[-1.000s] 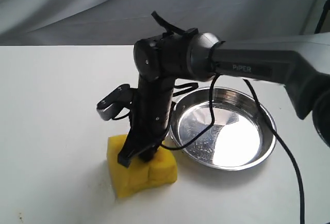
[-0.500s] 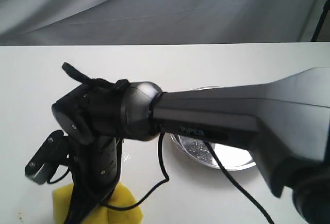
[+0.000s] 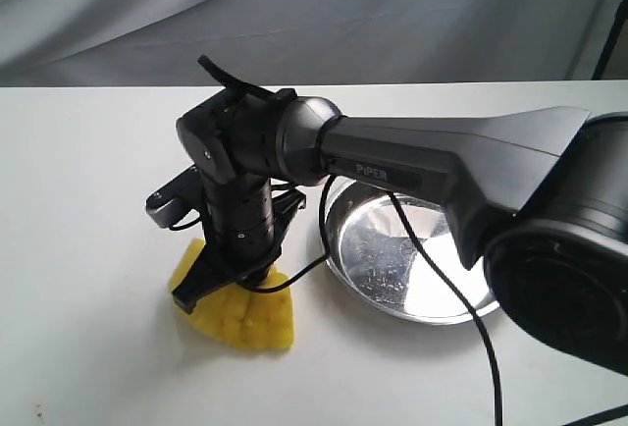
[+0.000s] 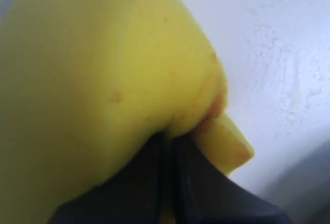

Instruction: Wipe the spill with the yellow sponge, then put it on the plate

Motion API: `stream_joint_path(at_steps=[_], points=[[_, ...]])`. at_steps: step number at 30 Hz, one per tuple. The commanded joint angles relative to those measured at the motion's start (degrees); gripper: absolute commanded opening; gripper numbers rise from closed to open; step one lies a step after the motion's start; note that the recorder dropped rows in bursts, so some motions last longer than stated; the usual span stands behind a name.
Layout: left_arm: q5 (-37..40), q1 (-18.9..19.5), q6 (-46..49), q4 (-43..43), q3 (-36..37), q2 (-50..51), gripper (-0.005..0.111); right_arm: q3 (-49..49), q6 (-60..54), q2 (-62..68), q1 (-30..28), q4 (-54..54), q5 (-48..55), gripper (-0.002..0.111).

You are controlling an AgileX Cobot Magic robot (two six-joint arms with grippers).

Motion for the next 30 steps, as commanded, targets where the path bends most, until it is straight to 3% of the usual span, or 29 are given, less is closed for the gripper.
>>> stream_joint_path(at_steps=[1,12,14,18,23,30], points=[[-0.2,-0.2,-0.2,0.0,0.1,-0.2,0.0,1.4,-8.4,0.4,0.6,-1.4,3.5,0.0],[-0.2,-0.2,-0.2,0.0,0.1,-0.2,0.0,1.4,-25.2,-2.9,12.9,22.1,3.1,0.0],[-0.2,-0.2,-0.2,0.0,0.1,-0.2,0.0,1.4,-25.4,-2.1,15.3,22.3,3.0,0.0],[-0.2,-0.2,-0.2,0.0,0.1,-0.2,0.0,1.4,-21.6,-0.6,17.0,12.7,1.8,0.0],[-0.2,-0.2,-0.2,0.0,0.1,-0.2,0.0,1.4,-12.2,1.7,13.5,-4.6,1.4,0.0],[-0.2,-0.2,-0.2,0.0,0.1,-0.2,0.0,1.4,-8.1,2.9,3.8,-6.1,2.0,0.0]])
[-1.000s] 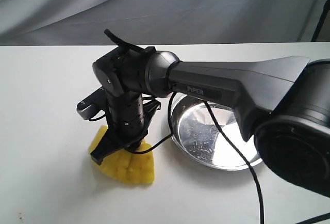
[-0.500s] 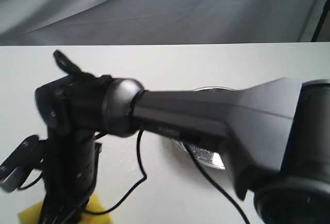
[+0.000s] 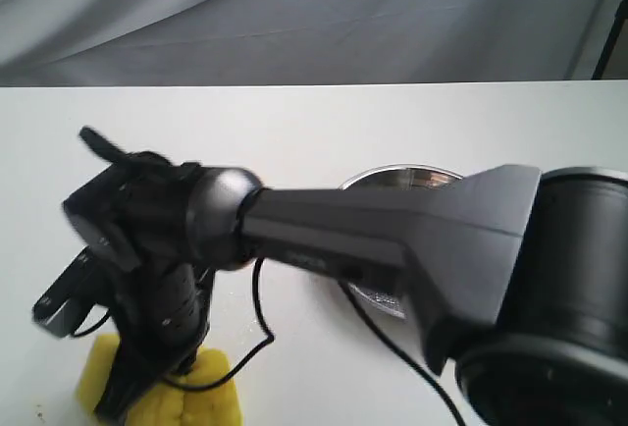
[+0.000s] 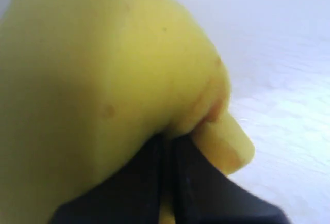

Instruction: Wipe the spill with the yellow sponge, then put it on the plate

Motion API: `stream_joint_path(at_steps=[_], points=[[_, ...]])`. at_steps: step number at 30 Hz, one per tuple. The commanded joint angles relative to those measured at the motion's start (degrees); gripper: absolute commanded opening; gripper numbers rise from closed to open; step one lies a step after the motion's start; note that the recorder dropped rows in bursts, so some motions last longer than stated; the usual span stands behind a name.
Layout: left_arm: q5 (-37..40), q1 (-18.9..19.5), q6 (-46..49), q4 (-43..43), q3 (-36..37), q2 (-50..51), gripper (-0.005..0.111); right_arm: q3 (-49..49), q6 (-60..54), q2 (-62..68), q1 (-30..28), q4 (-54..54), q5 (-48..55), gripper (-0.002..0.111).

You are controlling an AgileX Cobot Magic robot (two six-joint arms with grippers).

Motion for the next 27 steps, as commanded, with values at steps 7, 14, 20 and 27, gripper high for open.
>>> stream_joint_path(at_steps=[7,14,20,27], points=[[-0.2,-0.2,-0.2,0.0,0.1,-0.2,0.0,1.3,1.5,1.8,-14.8,-7.5,3.7,0.0],[-0.2,-0.2,-0.2,0.0,0.1,-0.2,0.0,1.3,-5.6,-9.7,-17.3,6.8,-0.3,0.0],[-0.2,-0.2,-0.2,0.0,0.1,-0.2,0.0,1.3,-7.6,-21.5,-17.9,6.6,-5.3,0.0],[-0.2,-0.2,-0.2,0.0,0.1,-0.2,0.0,1.3,-5.8,-26.7,-25.0,1.6,1.2,0.0]])
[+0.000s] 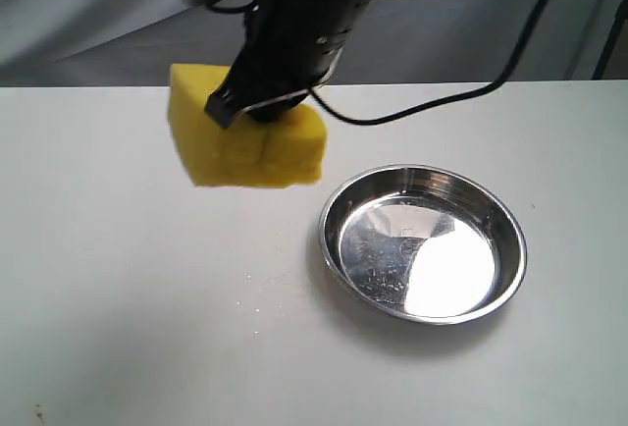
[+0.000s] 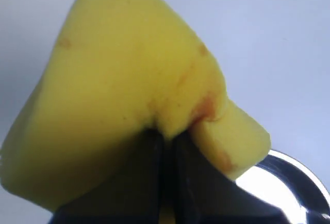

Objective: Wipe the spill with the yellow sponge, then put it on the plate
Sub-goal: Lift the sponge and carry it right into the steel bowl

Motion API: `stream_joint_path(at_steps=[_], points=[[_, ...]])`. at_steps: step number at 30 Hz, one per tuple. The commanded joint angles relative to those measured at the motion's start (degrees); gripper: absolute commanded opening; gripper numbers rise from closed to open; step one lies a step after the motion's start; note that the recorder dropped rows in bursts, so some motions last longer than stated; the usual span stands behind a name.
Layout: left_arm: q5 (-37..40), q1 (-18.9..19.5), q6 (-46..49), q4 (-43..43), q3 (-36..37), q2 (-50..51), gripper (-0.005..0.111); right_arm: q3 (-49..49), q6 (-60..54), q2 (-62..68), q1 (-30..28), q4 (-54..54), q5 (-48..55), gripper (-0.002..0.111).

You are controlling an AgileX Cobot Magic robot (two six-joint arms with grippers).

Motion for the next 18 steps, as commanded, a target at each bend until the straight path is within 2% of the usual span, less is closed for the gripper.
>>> stream_joint_path(at_steps=[1,6,10,18], points=[[-0.2,-0.2,-0.2,0.0,0.1,-0.2,0.0,0.1,0.5,-1.7,-5.8,-2.4,5.9,0.0],[-0.2,-0.2,-0.2,0.0,0.1,-0.2,0.0,2.7,1.2,-0.9,-12.7,-3.1,6.6,0.0],[-0.2,-0.2,-0.2,0.0,0.1,-0.2,0.0,8.8,2.0,-0.9,-17.6,-3.2,6.6,0.0],[-0.2,-0.2,-0.2,0.0,0.1,-0.2,0.0,21.8,2.0,-0.9,-23.4,-4.5,-2.7,0.0]])
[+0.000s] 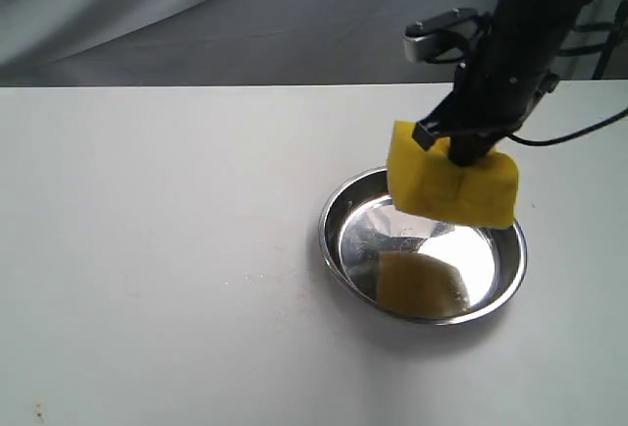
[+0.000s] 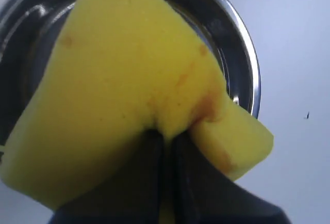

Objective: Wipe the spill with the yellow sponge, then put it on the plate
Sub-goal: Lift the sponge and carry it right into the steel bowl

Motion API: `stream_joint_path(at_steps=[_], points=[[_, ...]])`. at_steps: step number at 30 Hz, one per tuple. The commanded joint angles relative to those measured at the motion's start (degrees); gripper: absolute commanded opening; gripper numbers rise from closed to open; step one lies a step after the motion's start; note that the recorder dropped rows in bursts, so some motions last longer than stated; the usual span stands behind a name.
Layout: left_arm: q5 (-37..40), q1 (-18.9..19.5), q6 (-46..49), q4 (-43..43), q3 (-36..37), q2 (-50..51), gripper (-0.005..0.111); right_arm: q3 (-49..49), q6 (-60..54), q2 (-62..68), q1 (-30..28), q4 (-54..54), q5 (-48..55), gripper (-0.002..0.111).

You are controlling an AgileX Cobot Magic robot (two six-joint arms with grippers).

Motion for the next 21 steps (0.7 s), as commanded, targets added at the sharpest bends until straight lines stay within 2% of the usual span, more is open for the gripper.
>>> stream_joint_path(at_steps=[1,7,13,16,17,18,21], points=[[-0.2,-0.2,-0.2,0.0,0.1,-0.2,0.0,6.1,0.1,-0.2,-1.8,-1.7,-7.0,0.0],[-0.2,-0.2,-0.2,0.0,0.1,-0.2,0.0,9.7,0.1,-0.2,-1.8,-2.3,-12.5,0.0],[-0.2,-0.2,-0.2,0.0,0.1,-0.2,0.0,9.8,-0.2,2.2,-1.8,0.1,-12.8,0.001],[-0.2,-0.2,-0.2,0.0,0.1,-0.2,0.0,9.8,-3.2,3.7,-1.8,2.9,-13.5,0.017],[-0.2,-0.2,-0.2,0.0,0.1,-0.2,0.0,9.8,-3.2,3.7,-1.8,3.2,-13.9,0.023],[-0.2,-0.2,-0.2,0.0,0.1,-0.2,0.0,9.8,-3.2,3.7,-1.8,3.3,-14.0,0.035],[-0.2,-0.2,-0.2,0.0,0.1,-0.2,0.0,9.8,-3.2,3.7,-1.8,3.4,-13.6,0.052]])
